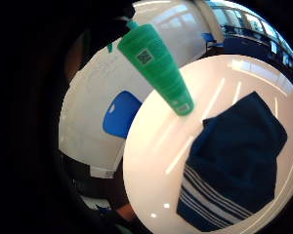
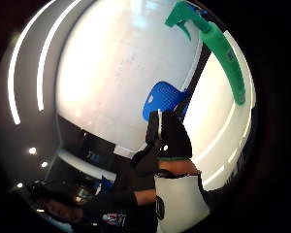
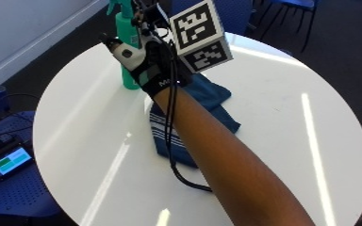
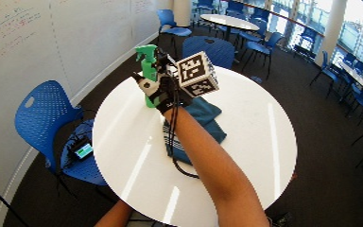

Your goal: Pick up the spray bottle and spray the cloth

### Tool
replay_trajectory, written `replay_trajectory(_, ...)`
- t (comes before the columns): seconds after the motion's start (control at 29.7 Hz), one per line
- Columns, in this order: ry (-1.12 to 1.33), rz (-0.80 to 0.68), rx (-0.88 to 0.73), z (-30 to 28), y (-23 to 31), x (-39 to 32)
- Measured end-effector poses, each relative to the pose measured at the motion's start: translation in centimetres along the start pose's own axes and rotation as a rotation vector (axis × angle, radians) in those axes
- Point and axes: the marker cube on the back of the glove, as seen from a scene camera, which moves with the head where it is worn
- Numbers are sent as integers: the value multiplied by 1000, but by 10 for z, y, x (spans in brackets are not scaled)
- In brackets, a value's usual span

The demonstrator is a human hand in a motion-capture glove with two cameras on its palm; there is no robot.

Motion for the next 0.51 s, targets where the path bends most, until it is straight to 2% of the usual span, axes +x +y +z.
replay_trajectory(0.51,-40,-258,-263,13,92,-71)
